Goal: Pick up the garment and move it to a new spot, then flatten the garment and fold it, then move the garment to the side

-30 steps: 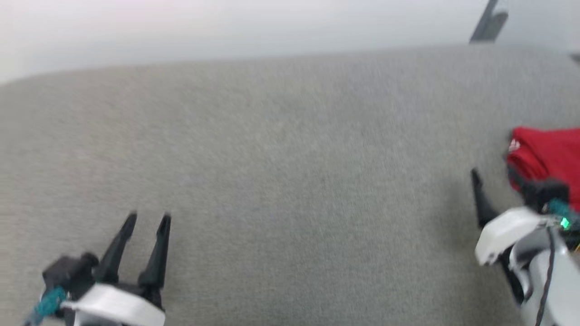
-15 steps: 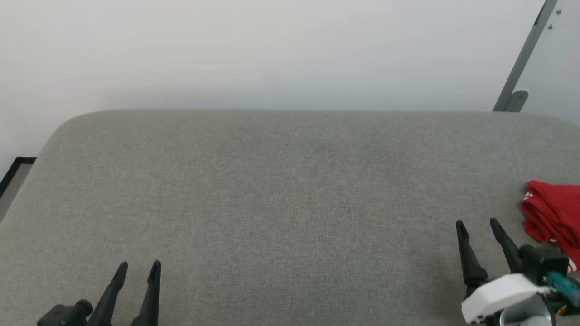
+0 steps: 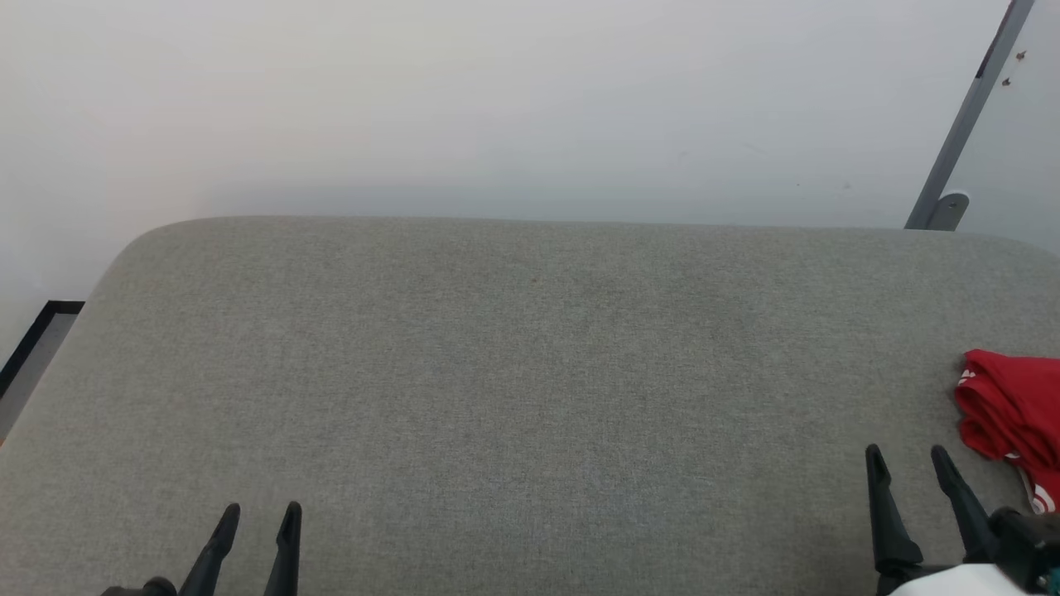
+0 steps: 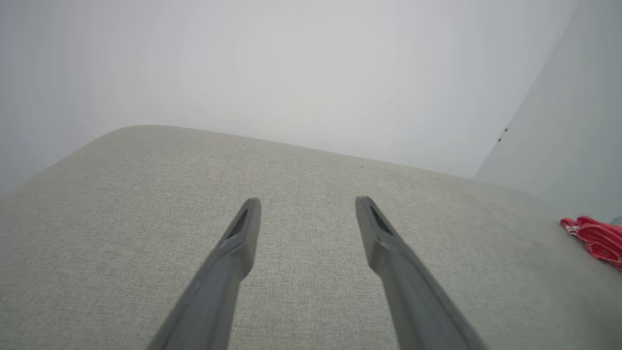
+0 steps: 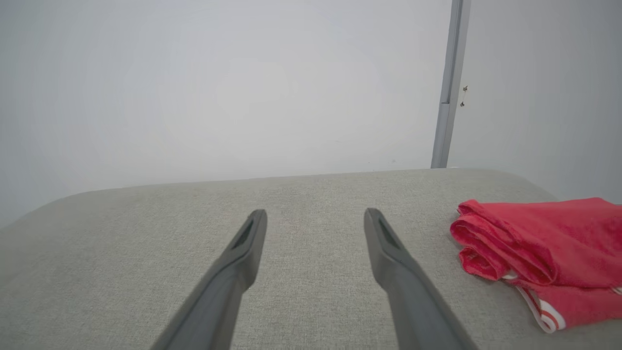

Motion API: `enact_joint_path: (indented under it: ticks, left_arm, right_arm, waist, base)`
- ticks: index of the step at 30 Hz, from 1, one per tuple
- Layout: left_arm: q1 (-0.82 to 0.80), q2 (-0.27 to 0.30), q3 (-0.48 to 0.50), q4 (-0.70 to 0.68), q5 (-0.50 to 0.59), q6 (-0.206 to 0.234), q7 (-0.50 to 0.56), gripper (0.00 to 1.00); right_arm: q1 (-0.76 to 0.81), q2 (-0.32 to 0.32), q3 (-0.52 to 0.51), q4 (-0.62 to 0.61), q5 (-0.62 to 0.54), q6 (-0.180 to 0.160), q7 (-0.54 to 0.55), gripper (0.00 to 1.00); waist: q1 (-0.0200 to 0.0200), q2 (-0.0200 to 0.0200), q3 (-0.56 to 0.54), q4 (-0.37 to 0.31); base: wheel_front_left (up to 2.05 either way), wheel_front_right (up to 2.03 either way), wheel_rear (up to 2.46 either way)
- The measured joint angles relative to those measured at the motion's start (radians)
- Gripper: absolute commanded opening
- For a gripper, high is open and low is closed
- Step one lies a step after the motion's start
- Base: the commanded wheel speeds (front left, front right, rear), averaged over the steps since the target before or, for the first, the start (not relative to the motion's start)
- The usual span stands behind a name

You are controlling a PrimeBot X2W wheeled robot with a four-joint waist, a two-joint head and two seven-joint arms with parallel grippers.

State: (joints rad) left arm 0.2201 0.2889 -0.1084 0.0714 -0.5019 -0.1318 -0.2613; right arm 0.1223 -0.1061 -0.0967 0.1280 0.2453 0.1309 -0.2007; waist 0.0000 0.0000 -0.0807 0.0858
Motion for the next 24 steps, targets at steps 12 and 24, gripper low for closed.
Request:
enact_joint_path:
  ticks: [12,24]
  left_arm:
    - [0.011,-0.007,0.011,-0.015,0.01,0.0,0.0,1.0]
    - [0.012,-0.03,0.014,0.008,0.017,0.0,0.003,0.0]
  right_arm:
    - [0.028,0.026,-0.014,-0.06,-0.002,0.0,0.026,1.0]
    - [0.038,0.04,-0.012,-0.033,-0.007,0.0,0.034,0.0]
  waist:
    - [0.0,0.0,0.006,-0.002]
    - [0.0,0.0,0.015,-0.004]
  base:
    - [0.0,0.0,0.0]
    - [0.0,0.0,0.0]
